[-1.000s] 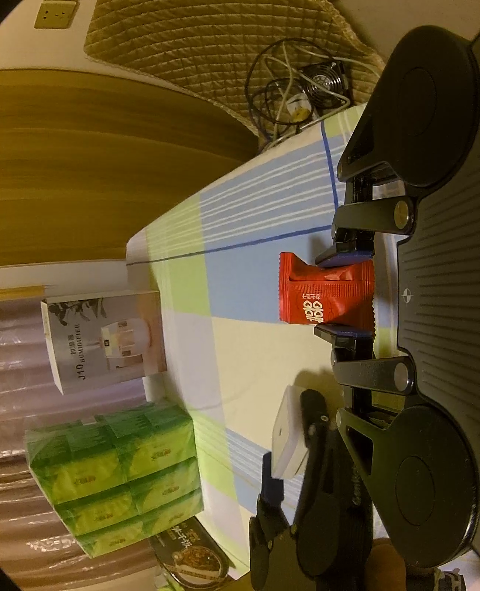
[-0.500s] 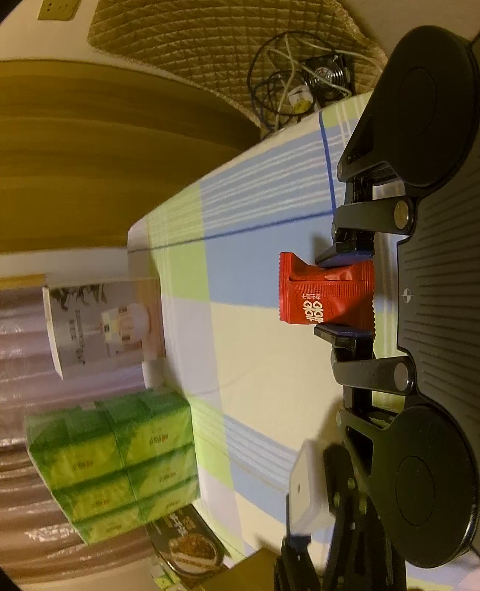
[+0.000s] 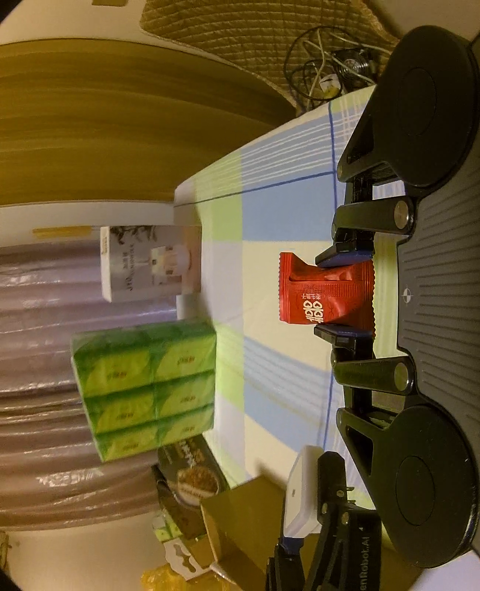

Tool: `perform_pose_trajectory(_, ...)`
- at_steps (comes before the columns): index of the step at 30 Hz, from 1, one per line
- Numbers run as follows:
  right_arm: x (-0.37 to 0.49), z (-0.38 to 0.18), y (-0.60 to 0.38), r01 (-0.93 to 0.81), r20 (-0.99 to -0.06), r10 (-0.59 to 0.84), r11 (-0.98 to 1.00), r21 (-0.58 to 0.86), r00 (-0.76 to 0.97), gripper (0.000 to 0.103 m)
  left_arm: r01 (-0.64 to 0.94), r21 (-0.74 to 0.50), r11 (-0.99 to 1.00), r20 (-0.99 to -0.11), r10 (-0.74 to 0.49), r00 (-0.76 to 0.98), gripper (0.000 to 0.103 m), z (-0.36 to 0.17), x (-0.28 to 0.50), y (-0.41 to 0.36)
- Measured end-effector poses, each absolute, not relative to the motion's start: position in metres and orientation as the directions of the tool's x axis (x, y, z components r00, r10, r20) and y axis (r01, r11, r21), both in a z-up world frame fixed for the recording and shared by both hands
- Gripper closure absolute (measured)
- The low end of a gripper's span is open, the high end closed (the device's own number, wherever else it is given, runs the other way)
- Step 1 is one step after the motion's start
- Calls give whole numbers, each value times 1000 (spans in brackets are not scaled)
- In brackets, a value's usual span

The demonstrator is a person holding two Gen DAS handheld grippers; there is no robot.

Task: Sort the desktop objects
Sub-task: 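Carry the plug adapter with the left gripper while the right gripper carries the candy packet to the cardboard box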

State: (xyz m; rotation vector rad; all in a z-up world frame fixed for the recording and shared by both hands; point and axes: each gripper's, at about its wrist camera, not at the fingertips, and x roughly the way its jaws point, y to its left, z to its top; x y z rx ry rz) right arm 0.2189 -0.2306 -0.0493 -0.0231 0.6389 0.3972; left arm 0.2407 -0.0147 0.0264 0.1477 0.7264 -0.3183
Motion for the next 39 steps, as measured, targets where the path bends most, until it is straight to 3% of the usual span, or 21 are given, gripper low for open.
perform_pose_trajectory(20,114,3,-158,-497,-535,483,858,131,693,73,186,31,982,-607,-129,784,42,99,128,77)
perform_pose_trajectory(39,74,35,-77,-661,-488,609,746,85,625,73,-11,36,999,-564,30,826,42,128,62,181)
